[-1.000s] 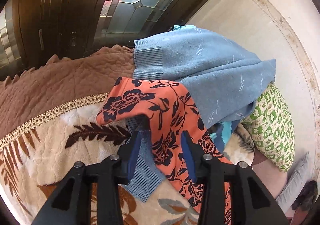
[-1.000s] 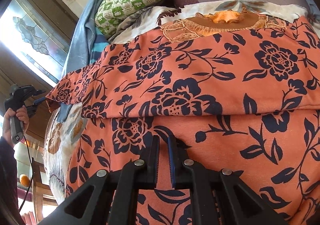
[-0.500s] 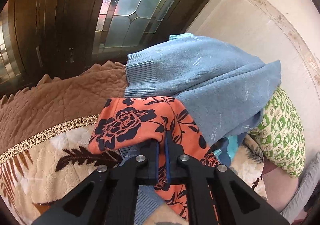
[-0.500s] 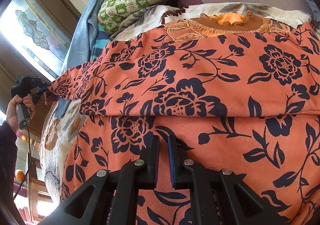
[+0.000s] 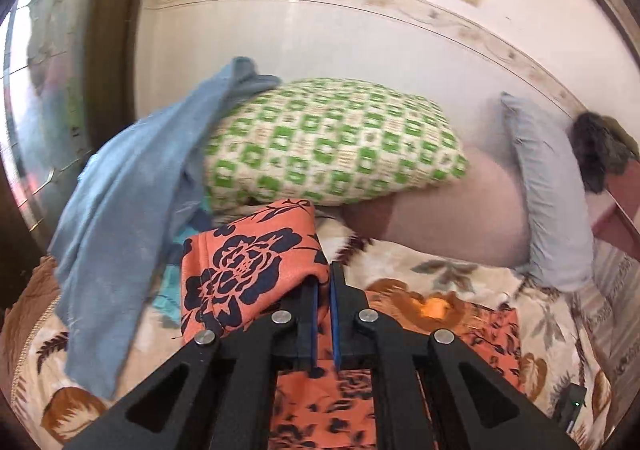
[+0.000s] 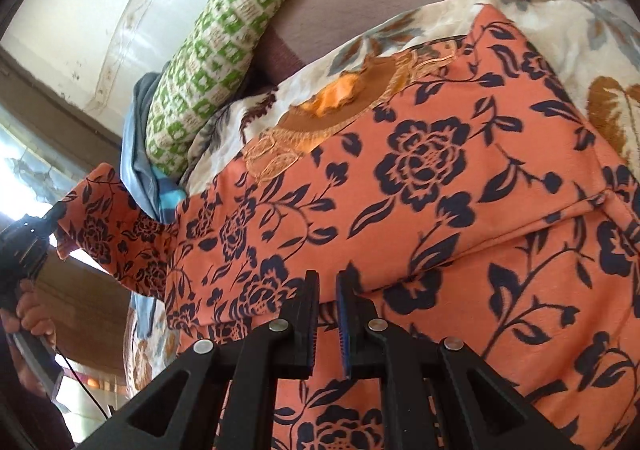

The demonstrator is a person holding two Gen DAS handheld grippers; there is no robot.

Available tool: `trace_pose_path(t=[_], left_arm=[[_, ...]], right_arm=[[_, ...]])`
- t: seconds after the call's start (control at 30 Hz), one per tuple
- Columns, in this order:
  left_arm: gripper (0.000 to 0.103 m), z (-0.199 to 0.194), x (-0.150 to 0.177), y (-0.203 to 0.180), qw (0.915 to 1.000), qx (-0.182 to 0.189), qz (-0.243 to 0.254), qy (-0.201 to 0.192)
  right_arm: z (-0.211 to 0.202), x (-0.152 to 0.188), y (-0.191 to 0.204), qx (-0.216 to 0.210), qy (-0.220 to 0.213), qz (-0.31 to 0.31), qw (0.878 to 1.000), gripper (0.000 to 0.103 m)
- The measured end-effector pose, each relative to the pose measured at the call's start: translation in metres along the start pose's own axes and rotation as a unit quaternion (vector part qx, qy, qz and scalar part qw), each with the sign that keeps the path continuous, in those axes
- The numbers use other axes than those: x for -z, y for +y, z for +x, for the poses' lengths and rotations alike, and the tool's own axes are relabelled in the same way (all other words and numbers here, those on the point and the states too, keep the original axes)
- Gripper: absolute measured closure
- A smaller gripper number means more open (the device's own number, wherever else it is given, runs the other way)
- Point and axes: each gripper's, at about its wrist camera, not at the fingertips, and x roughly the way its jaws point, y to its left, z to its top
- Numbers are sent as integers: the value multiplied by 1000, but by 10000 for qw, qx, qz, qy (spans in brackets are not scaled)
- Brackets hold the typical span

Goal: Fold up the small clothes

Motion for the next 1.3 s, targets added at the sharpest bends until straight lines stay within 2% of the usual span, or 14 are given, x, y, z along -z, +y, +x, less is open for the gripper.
trace_pose_path(t=[0.13, 0.23, 0.33, 0.37, 0.4, 0.53, 0.57, 0.67, 0.8, 0.9, 1.0, 1.1, 1.2, 1.3], left_arm=[[98, 40, 29, -100, 9950, 660, 453, 589], [95, 72, 70, -174, 9749, 1018, 1351, 1447], [54, 77, 101, -202, 9608, 903, 1980, 1720], [39, 68, 104, -199, 9620, 919, 2031, 1576], [34, 59, 104, -195, 9642, 944, 2044, 1399], [23, 29, 82, -142, 9839, 852, 1415, 683], [17, 23, 77, -123, 9896, 717, 1151, 490], [16, 24, 74, -68, 9983, -64, 526, 226], [16, 54, 87, -3, 9942, -997, 27, 393], [18, 74, 103, 30, 9922, -1047, -431, 518], [29, 99, 115, 34, 9878, -1330, -148, 797], [32, 121, 128, 38, 9787, -1669, -20, 1192], [31, 130, 138, 40, 9762, -1717, 115, 1321], [31, 128, 137, 40, 9762, -1682, 227, 1349]], right_arm=[[-25, -12, -32, 44, -279, 515, 9983, 92], [-37, -18, -55, 107, -441, 913, 9948, 92], [-47, -23, -72, 191, -564, 1175, 9913, 92], [-49, -24, -75, 205, -584, 1191, 9910, 90], [-51, -25, -76, 204, -593, 1185, 9910, 90], [-52, -26, -73, 200, -581, 1076, 9923, 90], [-52, -25, -71, 198, -581, 1038, 9927, 90], [-52, -25, -55, 193, -607, 723, 9953, 90], [-43, -20, -14, -342, -270, -155, 9989, 90], [-22, -7, 15, -704, 230, -631, 9953, 90], [-2, 12, 47, -880, 562, -1243, 9867, 90], [23, 24, 73, -980, 708, -1461, 9818, 90], [50, 28, 92, -719, 737, -1539, 9827, 90], [66, 20, 81, -502, 844, -1256, 9872, 93]])
